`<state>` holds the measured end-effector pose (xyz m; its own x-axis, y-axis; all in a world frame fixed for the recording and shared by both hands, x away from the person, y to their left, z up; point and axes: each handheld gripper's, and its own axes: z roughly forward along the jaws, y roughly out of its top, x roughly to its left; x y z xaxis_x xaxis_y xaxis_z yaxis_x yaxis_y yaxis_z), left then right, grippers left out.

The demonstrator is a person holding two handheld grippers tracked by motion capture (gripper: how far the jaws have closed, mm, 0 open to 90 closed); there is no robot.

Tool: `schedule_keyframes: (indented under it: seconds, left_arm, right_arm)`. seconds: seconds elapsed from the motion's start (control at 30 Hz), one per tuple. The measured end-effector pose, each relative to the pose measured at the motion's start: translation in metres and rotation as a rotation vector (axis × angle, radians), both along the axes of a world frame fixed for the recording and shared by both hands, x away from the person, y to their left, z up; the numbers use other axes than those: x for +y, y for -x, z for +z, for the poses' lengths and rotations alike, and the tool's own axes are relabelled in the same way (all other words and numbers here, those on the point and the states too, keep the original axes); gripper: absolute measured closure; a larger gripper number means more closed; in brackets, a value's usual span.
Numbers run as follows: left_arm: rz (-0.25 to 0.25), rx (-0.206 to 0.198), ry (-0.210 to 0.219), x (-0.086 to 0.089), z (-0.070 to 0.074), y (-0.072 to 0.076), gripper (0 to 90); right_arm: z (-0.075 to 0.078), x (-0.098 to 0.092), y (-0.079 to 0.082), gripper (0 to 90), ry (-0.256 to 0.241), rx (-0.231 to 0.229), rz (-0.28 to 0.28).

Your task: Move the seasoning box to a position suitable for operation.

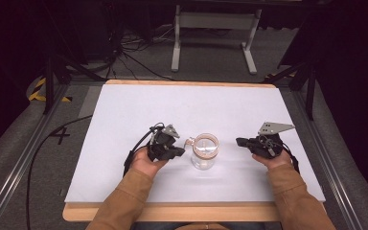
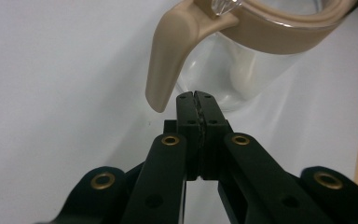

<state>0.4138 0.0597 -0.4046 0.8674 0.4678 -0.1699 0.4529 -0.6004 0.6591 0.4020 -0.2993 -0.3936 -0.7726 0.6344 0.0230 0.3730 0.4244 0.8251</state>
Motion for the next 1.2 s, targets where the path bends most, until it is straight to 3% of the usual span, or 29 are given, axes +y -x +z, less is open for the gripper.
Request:
schedule_keyframes:
  seconds: [0.2,0.5,0.6,0.83,0.9,1.03,1.2]
  left_arm:
    - [0.01,0.016,-0.009,-0.003,-0.004,-0.005,89.8]
    - [0.01,0.0,-0.017,-0.005,-0.005,-0.006,89.9]
    - [0.022,-0.012,-0.015,-0.005,-0.006,-0.008,89.9]
    - [0.048,-0.037,-0.001,-0.003,-0.009,-0.015,89.8]
    - [0.037,-0.027,-0.014,-0.002,-0.008,-0.016,89.8]
    - [0.035,-0.036,0.01,0.0,-0.005,-0.012,89.8]
    - [0.043,-0.034,0.005,0.009,0.0,-0.005,89.8]
  right_arm:
    - [-0.001,-0.001,0.002,89.6,0.0,-0.002,-0.002]
    - [-0.001,0.002,0.004,89.5,-0.006,0.001,0.005]
    - [-0.002,0.011,0.004,89.5,-0.031,0.008,0.023]
    - [-0.011,0.046,0.003,89.5,0.002,-0.002,0.04]
    - [-0.013,0.05,0.002,89.6,0.004,0.001,0.033]
    - [-0.016,0.055,0.0,89.5,0.001,0.005,0.022]
    - [-0.02,0.059,-0.007,89.4,0.0,0.003,0.014]
